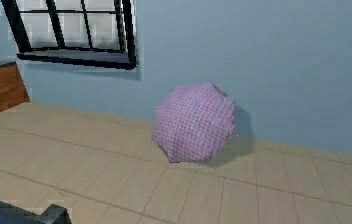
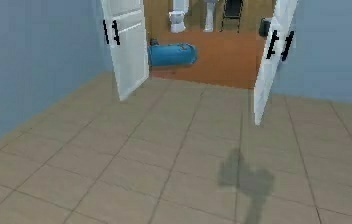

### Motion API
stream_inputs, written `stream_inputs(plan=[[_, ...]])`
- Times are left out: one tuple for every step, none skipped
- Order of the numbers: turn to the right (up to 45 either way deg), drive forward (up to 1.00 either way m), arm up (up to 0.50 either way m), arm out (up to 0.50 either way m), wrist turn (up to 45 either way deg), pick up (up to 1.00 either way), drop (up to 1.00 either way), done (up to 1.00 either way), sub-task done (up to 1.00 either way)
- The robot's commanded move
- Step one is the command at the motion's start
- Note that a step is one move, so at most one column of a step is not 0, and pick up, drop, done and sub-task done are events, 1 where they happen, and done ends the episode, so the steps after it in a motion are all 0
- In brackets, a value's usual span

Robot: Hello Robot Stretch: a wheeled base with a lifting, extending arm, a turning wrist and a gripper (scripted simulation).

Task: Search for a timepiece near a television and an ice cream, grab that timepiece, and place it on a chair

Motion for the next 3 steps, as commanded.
stream_inputs(plan=[[0.0,1.00,0.00,0.00,0.0,0.00,0.00,0.00,0.00],[15.0,0.00,0.00,0.00,0.0,0.00,0.00,0.00,0.00],[0.0,0.05,0.00,0.00,0.0,0.00,0.00,0.00,0.00]])
